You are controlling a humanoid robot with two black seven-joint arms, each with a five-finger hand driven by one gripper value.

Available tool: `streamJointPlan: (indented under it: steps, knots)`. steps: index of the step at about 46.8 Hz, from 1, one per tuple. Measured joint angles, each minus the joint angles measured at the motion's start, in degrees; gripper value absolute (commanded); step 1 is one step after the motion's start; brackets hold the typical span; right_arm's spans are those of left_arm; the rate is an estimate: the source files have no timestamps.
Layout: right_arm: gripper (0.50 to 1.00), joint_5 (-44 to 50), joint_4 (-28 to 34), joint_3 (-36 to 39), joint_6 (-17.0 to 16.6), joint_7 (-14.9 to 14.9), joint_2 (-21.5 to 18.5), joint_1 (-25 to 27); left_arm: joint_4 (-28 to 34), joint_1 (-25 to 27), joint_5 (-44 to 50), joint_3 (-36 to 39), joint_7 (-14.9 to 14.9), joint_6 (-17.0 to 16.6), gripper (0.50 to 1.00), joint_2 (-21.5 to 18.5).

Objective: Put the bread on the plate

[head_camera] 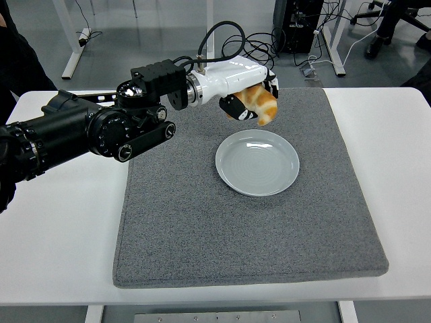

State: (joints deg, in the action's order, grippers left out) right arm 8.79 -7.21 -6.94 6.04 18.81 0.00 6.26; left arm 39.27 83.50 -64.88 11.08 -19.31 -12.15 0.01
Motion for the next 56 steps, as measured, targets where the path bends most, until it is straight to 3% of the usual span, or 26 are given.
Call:
streamJointPlan:
  steps: [11,56]
  knots:
    - [1.0,0.04,0.0,0.0,0.0,0.0,0.0,0.0,3.23,-1.82,-0.74,1.7,-0.11,0.37,0.5,0.0]
    - [1.0,0.03,0.0,0.0,0.02,0.0,0.0,0.01,2.35,-8.77,-1.22,4.31,0.15,-0.2,0.5,-0.01]
